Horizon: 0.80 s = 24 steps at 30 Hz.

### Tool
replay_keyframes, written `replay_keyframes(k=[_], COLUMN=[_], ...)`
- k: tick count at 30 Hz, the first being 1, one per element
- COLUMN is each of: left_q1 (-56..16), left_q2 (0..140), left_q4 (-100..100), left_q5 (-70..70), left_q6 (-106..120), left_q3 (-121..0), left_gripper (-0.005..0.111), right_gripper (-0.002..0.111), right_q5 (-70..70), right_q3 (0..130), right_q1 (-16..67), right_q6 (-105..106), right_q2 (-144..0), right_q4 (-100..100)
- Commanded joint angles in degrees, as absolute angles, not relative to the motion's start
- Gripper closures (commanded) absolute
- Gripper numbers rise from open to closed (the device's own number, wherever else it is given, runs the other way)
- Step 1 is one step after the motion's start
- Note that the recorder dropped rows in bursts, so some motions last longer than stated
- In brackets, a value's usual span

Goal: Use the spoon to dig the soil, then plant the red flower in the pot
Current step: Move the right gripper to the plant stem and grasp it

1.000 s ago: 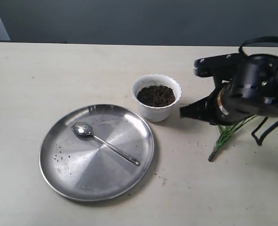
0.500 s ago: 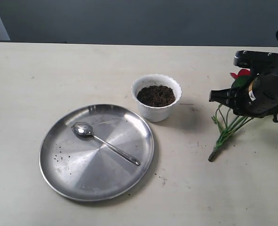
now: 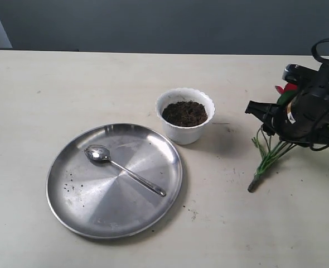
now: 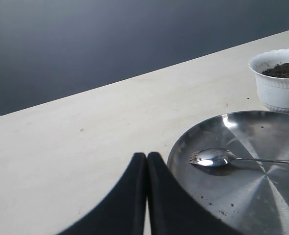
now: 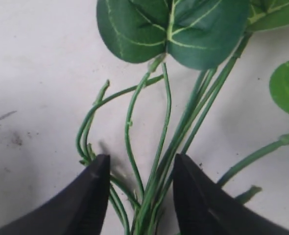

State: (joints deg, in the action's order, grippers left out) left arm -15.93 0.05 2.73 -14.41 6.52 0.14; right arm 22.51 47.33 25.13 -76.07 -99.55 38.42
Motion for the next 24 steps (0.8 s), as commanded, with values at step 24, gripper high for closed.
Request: replay_keyframes(k=[24], left_q1=[-16.22], left_q2=[0.00], left_q4=[2.37], left_q5=[-13.66], left_q6=[6.40], left_q3=[0.00], left_gripper=[0.106], right_gripper=[0.108], right_q5=[21.83], right_q3=[50.02], right_q1=[24.00], right_q6=[-79.44], right_q2=[-103.85], right_q4=[52.48])
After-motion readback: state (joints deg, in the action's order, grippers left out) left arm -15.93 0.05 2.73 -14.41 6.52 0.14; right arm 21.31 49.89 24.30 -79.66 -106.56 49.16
